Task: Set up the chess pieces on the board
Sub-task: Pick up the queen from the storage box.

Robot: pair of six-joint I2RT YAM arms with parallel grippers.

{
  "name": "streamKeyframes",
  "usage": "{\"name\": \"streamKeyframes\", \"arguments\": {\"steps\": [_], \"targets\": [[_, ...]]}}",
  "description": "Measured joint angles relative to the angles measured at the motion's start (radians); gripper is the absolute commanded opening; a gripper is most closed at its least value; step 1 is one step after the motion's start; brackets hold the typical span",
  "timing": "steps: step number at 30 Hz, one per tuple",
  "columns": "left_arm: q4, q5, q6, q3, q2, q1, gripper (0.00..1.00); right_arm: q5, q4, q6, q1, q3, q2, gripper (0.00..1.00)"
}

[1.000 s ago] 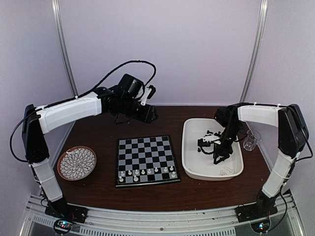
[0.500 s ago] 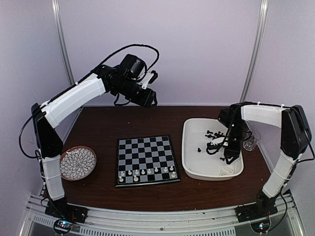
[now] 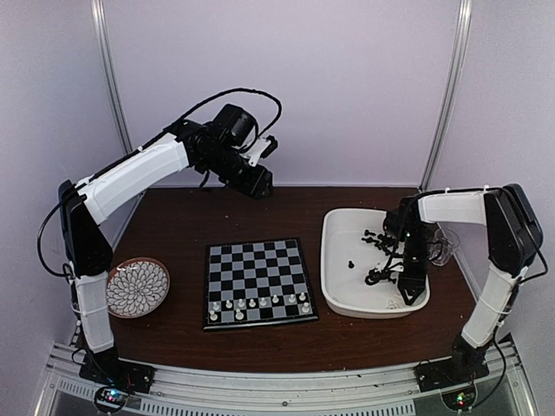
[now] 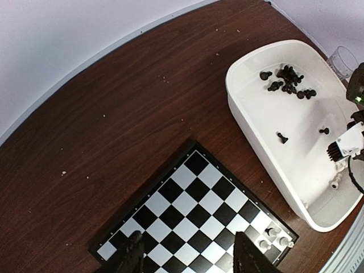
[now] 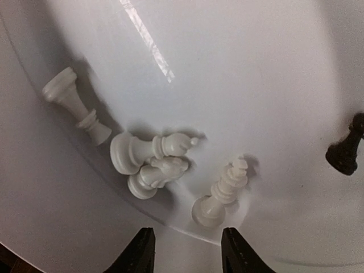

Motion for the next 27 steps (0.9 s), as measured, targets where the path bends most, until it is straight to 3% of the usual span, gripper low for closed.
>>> {"name": "streamKeyframes", "arguments": {"steps": [9, 14, 22, 27], "targets": [[-0.001, -0.005, 0.003, -0.053, -0.009, 0.000, 0.53, 0.046, 0.096, 0.054, 0.002, -0.015, 0.079, 0.30], [0.005, -0.009, 0.018, -0.060, -0.016, 0.000, 0.54, 0.068, 0.111, 0.072, 0.002, -0.018, 0.079, 0.14], [0.106, 0.004, 0.024, -0.128, -0.026, 0.000, 0.53, 0.033, 0.112, 0.069, -0.002, -0.018, 0.063, 0.12], [0.248, 0.103, -0.039, -0.227, -0.038, 0.000, 0.50, -0.061, 0.106, 0.049, -0.005, 0.005, 0.014, 0.12]]}}
